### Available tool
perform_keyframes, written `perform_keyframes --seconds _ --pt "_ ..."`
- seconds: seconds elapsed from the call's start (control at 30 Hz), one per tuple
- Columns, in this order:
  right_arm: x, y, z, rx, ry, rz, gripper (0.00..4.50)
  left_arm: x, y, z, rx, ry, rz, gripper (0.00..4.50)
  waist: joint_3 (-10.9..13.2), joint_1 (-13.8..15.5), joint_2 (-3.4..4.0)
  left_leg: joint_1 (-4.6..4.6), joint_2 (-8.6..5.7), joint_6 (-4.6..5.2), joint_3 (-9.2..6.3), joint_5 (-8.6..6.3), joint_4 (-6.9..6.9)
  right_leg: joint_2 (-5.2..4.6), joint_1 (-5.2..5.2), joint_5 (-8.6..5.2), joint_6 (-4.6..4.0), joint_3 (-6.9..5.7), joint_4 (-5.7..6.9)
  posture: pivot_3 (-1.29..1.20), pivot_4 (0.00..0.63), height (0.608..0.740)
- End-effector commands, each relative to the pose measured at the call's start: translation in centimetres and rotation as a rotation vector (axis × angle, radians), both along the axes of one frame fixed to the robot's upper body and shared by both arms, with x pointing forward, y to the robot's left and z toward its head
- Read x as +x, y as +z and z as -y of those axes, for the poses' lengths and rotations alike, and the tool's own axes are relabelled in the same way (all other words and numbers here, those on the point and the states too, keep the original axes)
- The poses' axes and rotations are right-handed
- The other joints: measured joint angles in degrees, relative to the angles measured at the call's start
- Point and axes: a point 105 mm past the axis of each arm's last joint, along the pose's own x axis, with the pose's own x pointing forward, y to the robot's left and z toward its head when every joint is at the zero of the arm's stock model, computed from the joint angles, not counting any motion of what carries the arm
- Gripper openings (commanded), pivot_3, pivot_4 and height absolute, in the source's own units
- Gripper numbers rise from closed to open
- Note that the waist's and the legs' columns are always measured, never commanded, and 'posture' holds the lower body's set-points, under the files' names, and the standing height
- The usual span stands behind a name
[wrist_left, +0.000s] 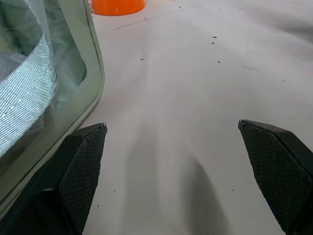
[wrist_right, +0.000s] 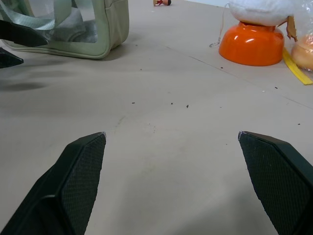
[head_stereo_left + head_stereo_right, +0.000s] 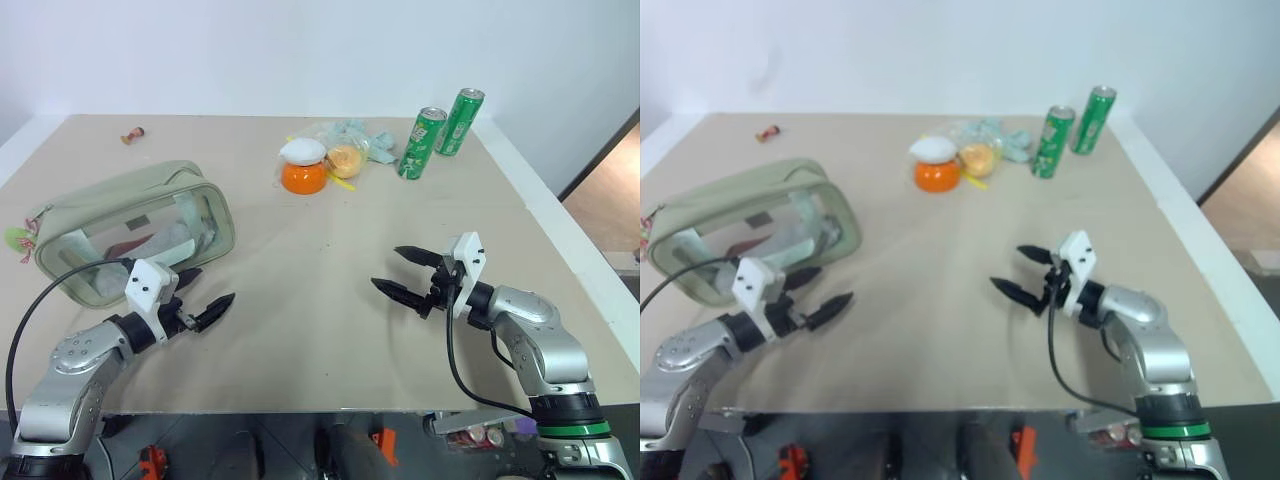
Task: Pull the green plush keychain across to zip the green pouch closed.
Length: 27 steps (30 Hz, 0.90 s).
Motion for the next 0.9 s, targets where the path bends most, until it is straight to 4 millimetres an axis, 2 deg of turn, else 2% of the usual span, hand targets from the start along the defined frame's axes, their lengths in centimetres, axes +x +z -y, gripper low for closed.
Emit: perform_keyframes --seconds 0.03,0.13,0.3,0.47,0.67,0.8,0.9 --pt "0.2 0.6 0.5 -0.013 0.009 0.039 4.5 -0.4 1.3 0.5 0.008 -0.011 0.078 4.47 0.0 0.0 0.0 0.0 0.0 0.0 0.0 0.0 0.0 0.0 0.0 0.0 0.0 0.0 0.0 0.0 0.15 0.74" --pt "0.3 0.0 1.1 -0.013 0.009 0.032 4.5 -0.8 1.5 1.1 0.004 -0.04 0.093 4.47 0.0 0.0 0.0 -0.01 -0.01 -0.02 0.02 -0.01 0.0 -0.02 0.0 0.0 0.0 0.02 -0.01 0.0 0.15 0.74" --pt "0.2 -0.1 1.0 -0.023 0.026 0.045 4.5 -0.8 1.6 1.5 -0.008 -0.055 0.098 4.47 0.0 0.0 0.0 0.02 -0.01 -0.01 0.01 -0.01 0.0 0.01 0.0 0.01 -0.01 0.02 0.0 0.0 0.15 0.74" --pt "-0.1 0.7 0.1 -0.02 0.067 0.064 4.5 -0.3 1.8 1.4 -0.013 -0.033 0.105 4.47 0.0 0.0 0.0 0.01 -0.01 -0.01 -0.01 -0.01 0.0 0.02 0.01 0.01 -0.02 -0.01 0.0 0.0 0.15 0.74" --pt "-1.8 3.5 -2.8 0.013 0.295 0.063 4.5 -0.7 4.5 -1.4 -0.029 0.221 0.247 4.47 0.0 -0.3 0.0 0.01 0.07 -0.01 0.02 -0.01 0.0 0.04 0.0 0.02 -0.01 0.04 0.01 0.0 0.15 0.74" --pt "-1.8 5.4 -4.7 0.003 0.41 0.085 4.5 -3.5 6.3 -3.5 -0.086 0.461 0.327 4.47 0.0 -0.7 -0.04 0.02 0.06 -0.05 0.01 -0.03 0.0 0.01 0.03 0.02 -0.01 0.03 -0.01 0.0 0.15 0.74" --pt "-0.9 6.4 -5.8 0.004 0.45 0.119 4.5 -6.3 6.1 -5.8 -0.105 0.632 0.319 4.47 0.0 -1.0 -0.07 0.03 0.05 -0.05 0.06 -0.04 0.03 -0.01 0.04 0.03 0.01 0.1 -0.01 0.0 0.15 0.74"
